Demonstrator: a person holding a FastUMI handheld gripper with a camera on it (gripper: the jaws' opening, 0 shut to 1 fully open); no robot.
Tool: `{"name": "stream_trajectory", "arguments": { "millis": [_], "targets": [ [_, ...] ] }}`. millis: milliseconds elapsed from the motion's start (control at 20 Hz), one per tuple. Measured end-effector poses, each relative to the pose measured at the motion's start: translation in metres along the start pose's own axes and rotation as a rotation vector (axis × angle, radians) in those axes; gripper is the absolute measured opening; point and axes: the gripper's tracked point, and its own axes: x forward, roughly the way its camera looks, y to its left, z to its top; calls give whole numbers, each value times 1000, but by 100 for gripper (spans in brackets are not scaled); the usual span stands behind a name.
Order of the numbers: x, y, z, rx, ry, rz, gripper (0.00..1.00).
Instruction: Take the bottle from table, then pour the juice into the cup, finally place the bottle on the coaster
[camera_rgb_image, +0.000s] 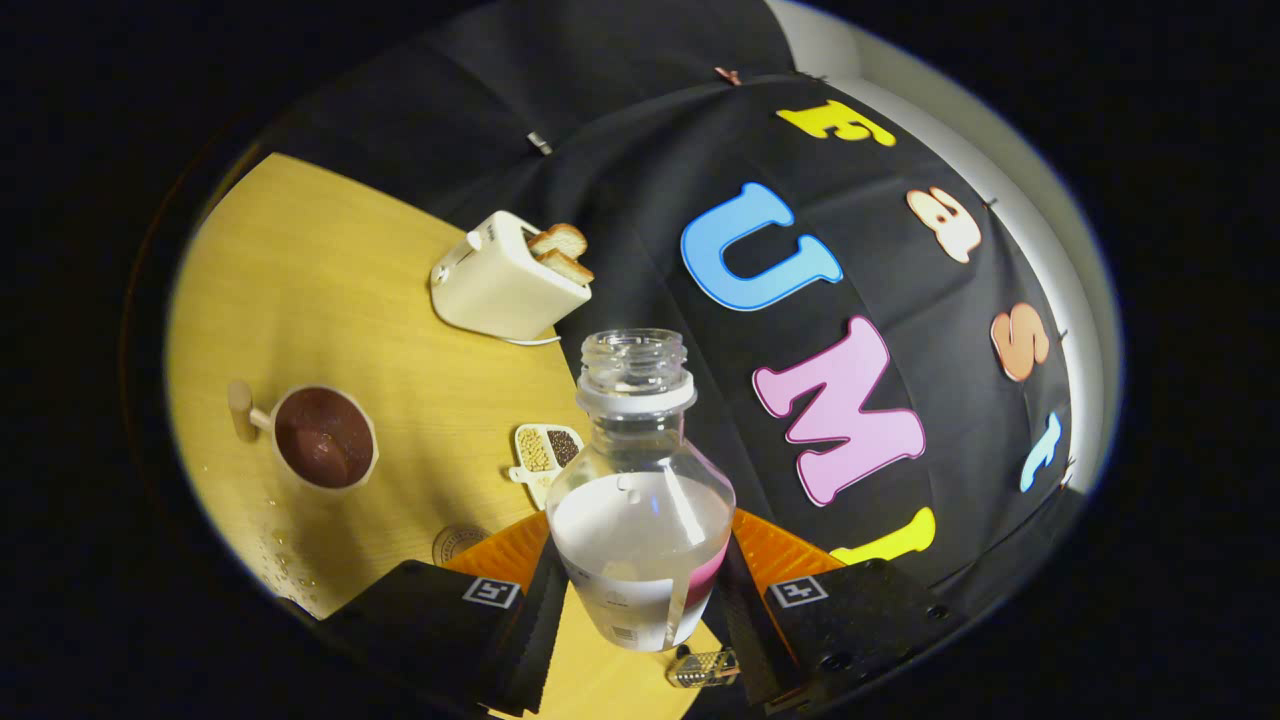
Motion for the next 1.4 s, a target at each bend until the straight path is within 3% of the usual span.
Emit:
{"name": "stream_trajectory", "arguments": {
  "millis": [500,900,1400],
  "targets": [
    [23,32,-26,546,-21,145,75],
    [51,58,-44,801,-110,189,75],
    [87,84,-94,987,-15,169,75]
  ]
}}
